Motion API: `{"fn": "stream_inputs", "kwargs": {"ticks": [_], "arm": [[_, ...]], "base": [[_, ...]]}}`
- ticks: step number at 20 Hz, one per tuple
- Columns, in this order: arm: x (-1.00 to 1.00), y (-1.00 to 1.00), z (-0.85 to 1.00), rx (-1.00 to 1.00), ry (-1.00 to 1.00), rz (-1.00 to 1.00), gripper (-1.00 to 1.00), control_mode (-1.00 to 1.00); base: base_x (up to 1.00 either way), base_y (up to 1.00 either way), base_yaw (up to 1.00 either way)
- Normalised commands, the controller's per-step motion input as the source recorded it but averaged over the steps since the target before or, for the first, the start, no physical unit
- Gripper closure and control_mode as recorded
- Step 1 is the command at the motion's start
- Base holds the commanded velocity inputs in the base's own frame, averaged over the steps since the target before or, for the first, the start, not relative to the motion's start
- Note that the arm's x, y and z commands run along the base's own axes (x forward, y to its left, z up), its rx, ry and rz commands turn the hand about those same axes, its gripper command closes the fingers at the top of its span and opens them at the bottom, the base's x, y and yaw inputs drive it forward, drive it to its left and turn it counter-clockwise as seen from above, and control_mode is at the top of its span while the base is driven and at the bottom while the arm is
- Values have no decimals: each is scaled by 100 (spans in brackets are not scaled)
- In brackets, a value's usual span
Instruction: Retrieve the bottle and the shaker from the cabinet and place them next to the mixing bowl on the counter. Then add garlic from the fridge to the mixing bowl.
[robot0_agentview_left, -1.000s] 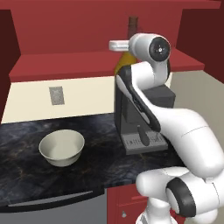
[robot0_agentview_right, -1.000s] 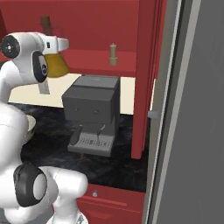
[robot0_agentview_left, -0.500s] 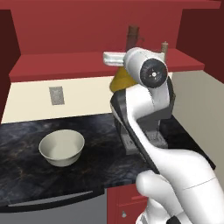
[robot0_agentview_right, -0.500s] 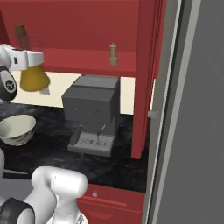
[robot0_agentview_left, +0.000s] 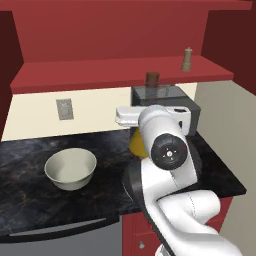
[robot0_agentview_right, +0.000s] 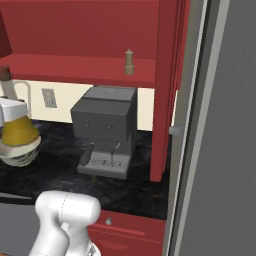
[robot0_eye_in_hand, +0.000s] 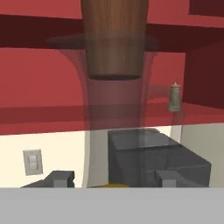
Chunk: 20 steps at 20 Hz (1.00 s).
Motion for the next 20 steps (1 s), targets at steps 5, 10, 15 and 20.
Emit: {"fn": "stream_inputs", "kwargs": {"ticks": [5,10,15,20], "arm": [[-11,0,-44,-1,0,-6,100,-100],[-1,0,-43,-1,0,-4,100,-100],[-8,0,-84,0,0,-9,100,-100],[-1,-19,-72,0,0,-7,100,-100]], "base": [[0,0,0],[0,0,0],[0,0,0],[0,0,0]]}}
